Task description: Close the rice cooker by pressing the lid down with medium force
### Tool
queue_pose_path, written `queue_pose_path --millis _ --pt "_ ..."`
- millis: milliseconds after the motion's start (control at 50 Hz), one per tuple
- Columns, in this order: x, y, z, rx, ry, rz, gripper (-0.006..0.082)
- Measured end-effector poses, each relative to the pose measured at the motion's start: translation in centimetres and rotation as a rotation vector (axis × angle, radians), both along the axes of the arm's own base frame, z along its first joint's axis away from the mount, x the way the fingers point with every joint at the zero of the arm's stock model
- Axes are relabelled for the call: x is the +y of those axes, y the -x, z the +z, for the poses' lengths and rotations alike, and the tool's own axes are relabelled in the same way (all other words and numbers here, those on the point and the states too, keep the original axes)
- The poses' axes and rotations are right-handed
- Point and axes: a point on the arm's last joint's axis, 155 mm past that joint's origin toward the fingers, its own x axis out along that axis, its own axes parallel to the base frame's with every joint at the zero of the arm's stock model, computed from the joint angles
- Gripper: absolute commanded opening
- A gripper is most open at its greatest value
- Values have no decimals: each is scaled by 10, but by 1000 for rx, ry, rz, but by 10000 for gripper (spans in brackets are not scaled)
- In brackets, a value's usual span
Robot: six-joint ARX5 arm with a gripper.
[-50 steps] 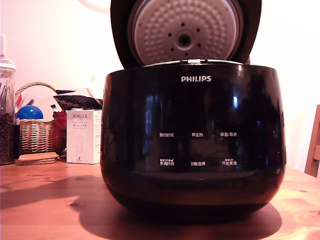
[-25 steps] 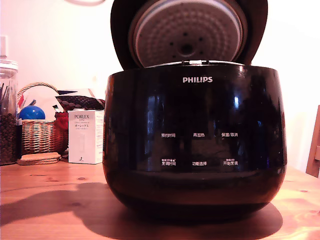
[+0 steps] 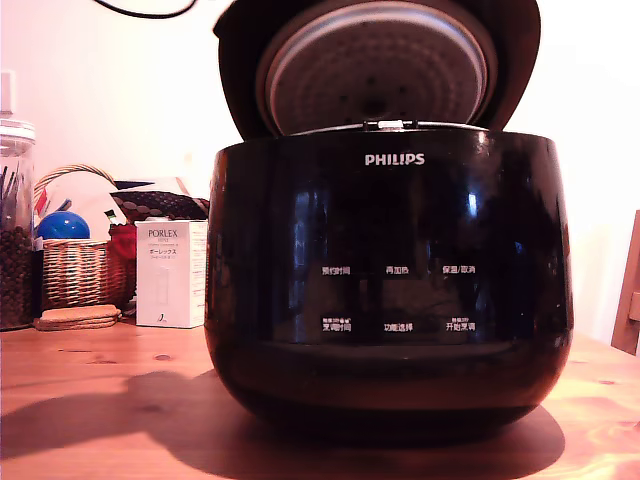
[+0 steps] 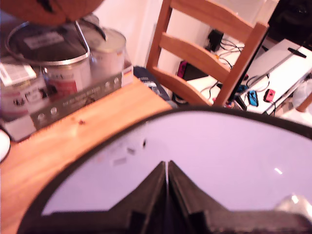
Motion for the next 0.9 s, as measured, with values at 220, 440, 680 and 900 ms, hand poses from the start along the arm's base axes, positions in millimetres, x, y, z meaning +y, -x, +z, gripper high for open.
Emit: queue_pose_path --millis 220,440,680,900 --pt "4 8 -17 -12 14 13 -20" --pt "0 22 -29 -41 28 0 -20" --pt "-4 32 -43 -42 -6 6 -20" --pt "-5 42 -48 -71 -7 15 -20"
